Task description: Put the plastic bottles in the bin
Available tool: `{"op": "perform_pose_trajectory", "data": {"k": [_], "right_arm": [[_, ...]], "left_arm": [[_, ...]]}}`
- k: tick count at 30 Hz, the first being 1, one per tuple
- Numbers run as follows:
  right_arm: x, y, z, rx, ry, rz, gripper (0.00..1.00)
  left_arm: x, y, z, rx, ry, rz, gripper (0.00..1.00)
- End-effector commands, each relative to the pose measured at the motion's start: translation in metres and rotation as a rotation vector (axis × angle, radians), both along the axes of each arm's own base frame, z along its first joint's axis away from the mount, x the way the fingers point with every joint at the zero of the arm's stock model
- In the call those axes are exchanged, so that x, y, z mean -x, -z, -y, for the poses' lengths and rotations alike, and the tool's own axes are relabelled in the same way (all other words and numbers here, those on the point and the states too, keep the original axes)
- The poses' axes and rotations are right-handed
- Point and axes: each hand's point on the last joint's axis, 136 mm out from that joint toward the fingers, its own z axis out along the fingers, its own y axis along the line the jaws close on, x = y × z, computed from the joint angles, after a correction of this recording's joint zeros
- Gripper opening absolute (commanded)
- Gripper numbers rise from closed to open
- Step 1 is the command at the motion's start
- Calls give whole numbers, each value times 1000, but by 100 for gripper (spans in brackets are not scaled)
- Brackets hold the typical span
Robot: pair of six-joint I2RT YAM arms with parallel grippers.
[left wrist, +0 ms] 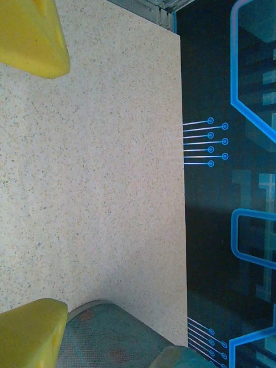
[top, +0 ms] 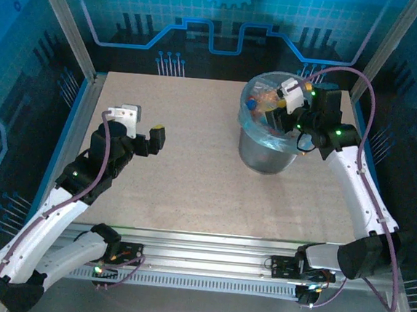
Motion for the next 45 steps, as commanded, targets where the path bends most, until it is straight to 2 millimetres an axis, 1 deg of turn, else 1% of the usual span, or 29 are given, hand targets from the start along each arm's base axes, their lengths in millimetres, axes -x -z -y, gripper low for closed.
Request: {"op": "perform_pose_trajectory", "data": {"k": [1, 5, 11, 13, 16, 18, 19, 22, 25, 28, 31, 36, 40, 43, 45], "right_arm": [[18, 36, 8, -13, 35, -184, 48], [20, 12, -3, -76, 2, -150, 53], [15, -30, -14, -116, 16, -69, 56], [8, -44, -14, -116, 54, -35, 57], [-10, -56, -10, -119, 137, -10, 60], [-25, -53, -5, -111, 206, -31, 65], [-33, -48, -2, -99, 238, -54, 66], [-46, -25, -4, -52, 275, -138, 69], [-49, -5, -13, -27, 274, -186, 72], [-46, 2, -20, -17, 274, -179, 73], [-41, -3, -22, -10, 280, -149, 74], [-29, -30, -22, -18, 284, -71, 77], [-20, -43, -21, -32, 282, -46, 79], [-12, -47, -25, -39, 272, -39, 80], [-9, -43, -31, -34, 260, -42, 80]], "left_arm": [[-1, -18, 1, 36, 3, 45, 99], [-2, -19, 2, 45, 4, 46, 99], [-3, -21, 3, 51, 6, 48, 99], [-3, -21, 2, 48, 5, 48, 99], [-2, -24, 2, 47, 4, 53, 99], [-2, -24, 1, 47, 1, 54, 99], [-3, -24, 1, 48, 1, 56, 99], [-3, -24, 2, 49, 4, 54, 99], [-3, -23, 1, 44, 1, 52, 99], [-2, -23, 1, 41, 1, 50, 99], [-2, -24, 1, 41, 2, 50, 99], [-2, -23, 1, 44, 2, 49, 99], [-3, -22, 2, 49, 4, 49, 99], [-4, -21, 3, 49, 4, 45, 99], [-4, -22, 3, 50, 6, 48, 99]]}}
